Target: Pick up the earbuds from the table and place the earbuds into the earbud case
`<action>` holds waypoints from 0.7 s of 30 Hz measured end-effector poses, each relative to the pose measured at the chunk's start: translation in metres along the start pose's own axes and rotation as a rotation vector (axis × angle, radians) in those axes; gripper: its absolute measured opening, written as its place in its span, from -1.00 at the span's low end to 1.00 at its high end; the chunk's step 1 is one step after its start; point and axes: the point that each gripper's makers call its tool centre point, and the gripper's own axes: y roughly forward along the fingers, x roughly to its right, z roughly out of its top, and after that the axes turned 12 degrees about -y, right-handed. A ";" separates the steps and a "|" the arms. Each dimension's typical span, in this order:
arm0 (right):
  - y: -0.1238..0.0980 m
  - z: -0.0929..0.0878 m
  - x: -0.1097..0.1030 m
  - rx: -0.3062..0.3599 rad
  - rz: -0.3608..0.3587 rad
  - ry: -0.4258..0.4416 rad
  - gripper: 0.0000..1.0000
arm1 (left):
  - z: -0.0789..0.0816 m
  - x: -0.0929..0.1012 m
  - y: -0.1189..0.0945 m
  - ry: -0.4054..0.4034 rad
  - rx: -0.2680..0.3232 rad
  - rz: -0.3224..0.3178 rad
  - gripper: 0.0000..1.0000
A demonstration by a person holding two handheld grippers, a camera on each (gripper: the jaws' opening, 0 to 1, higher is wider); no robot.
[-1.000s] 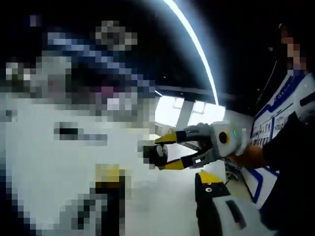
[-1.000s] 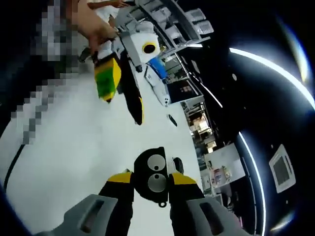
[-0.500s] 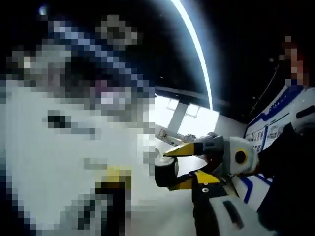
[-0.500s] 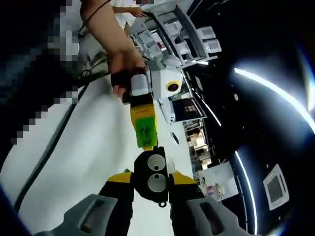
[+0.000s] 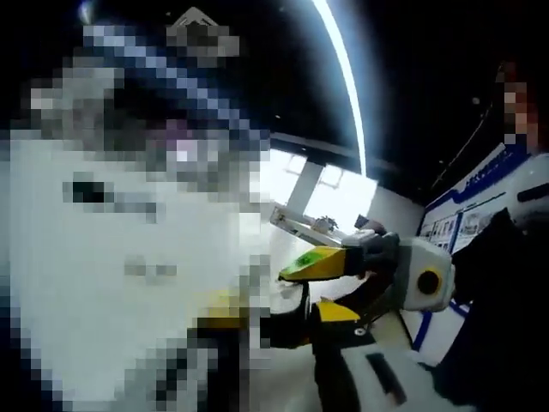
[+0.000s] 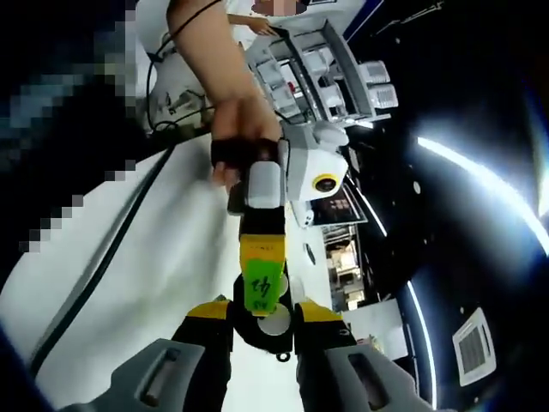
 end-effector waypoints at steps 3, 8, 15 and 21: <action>0.000 0.000 -0.001 0.001 0.001 -0.008 -0.48 | -0.004 0.002 0.000 0.000 -0.019 -0.005 -0.47; 0.000 0.000 -0.002 0.006 0.005 -0.009 -0.47 | -0.004 0.001 -0.002 0.017 -0.020 -0.007 -0.49; 0.005 0.002 -0.007 0.004 0.028 -0.047 -0.46 | -0.006 -0.001 -0.009 0.032 -0.027 0.002 -0.51; 0.006 0.004 -0.009 0.006 0.044 -0.054 -0.37 | 0.002 -0.004 -0.017 0.024 0.004 0.000 -0.52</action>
